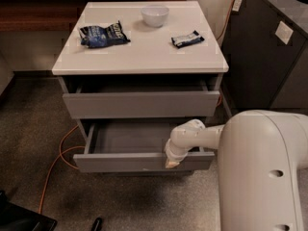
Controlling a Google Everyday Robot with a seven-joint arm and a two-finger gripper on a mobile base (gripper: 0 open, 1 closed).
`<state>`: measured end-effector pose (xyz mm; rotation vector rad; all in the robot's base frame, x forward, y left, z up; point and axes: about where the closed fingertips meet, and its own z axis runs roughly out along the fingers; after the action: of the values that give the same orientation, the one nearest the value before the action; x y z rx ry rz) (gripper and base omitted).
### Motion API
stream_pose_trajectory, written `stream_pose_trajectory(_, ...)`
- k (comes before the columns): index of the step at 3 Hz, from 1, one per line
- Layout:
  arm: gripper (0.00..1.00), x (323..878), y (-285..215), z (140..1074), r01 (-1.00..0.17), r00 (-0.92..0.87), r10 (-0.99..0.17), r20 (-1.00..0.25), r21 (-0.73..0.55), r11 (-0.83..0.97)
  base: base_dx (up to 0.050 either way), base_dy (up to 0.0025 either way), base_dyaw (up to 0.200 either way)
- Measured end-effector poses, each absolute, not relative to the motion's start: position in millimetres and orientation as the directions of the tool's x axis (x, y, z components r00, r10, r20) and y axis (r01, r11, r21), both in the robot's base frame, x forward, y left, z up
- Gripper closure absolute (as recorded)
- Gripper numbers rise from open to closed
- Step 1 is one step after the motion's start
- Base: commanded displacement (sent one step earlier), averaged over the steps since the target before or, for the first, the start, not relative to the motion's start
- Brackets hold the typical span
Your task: Open middle drawer
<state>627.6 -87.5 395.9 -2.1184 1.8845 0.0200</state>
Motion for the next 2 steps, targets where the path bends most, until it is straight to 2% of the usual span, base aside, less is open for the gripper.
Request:
stream_pose_trajectory(1, 0.23, 627.6, -87.8, 395.9, -0.972, 0.137, -0.968, -0.211, -0.216, -0.091, 0.000, 0.00000, 0.000)
stream_pose_trajectory(2, 0.35, 627.6, -87.8, 395.9, -0.972, 0.137, -0.968, -0.211, -0.216, -0.091, 0.000, 0.00000, 0.000)
